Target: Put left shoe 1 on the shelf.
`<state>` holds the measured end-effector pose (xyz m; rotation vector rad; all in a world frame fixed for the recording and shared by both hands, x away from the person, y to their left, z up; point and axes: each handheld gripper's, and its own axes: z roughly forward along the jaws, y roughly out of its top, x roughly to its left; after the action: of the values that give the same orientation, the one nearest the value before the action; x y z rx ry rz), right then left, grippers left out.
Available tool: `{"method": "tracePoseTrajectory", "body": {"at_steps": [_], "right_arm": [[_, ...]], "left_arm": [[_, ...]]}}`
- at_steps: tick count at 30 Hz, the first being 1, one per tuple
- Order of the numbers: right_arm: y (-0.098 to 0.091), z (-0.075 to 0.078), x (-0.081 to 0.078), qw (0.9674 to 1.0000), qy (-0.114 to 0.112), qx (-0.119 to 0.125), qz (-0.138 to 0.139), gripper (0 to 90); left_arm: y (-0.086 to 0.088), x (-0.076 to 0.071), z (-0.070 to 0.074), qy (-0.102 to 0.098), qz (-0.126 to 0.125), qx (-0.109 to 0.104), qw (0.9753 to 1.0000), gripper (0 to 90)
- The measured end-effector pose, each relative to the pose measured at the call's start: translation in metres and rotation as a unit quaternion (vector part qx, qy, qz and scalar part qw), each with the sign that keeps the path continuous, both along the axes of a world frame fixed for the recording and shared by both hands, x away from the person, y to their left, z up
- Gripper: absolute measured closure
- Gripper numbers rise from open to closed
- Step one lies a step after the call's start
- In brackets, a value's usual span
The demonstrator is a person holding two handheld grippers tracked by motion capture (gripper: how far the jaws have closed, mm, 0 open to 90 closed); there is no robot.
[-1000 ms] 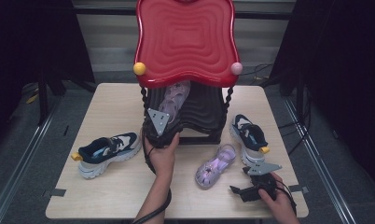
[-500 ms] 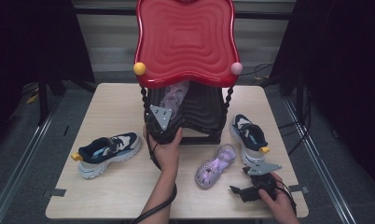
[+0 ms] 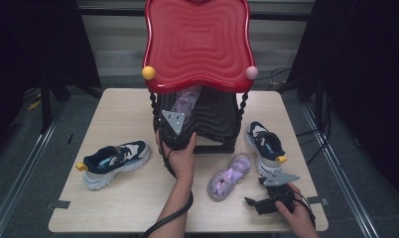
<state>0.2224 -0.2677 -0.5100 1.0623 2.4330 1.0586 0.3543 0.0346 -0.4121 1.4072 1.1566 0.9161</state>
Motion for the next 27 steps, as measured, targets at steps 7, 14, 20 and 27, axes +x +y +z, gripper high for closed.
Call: {"method": "tracePoseTrajectory", "body": {"at_steps": [7, 14, 20, 27], "right_arm": [[0.000, 0.000, 0.000, 1.0000, 0.000, 0.000, 0.002, 11.7], [0.000, 0.000, 0.000, 1.0000, 0.000, 0.000, 0.003, 11.8], [0.000, 0.000, 0.000, 1.0000, 0.000, 0.000, 0.005, 11.7], [0.000, 0.000, -0.001, 1.0000, -0.001, 0.000, 0.006, 11.7]], "left_arm": [[-0.005, 0.003, -0.001, -0.006, 0.006, -0.006, 0.9999, 37.6], [-0.010, 0.006, -0.003, -0.005, 0.016, -0.004, 0.9998, 37.6], [-0.014, 0.009, -0.005, -0.005, 0.022, -0.009, 0.9997, 37.6], [-0.020, 0.014, -0.008, -0.001, 0.034, -0.013, 0.9993, 37.5]]}}
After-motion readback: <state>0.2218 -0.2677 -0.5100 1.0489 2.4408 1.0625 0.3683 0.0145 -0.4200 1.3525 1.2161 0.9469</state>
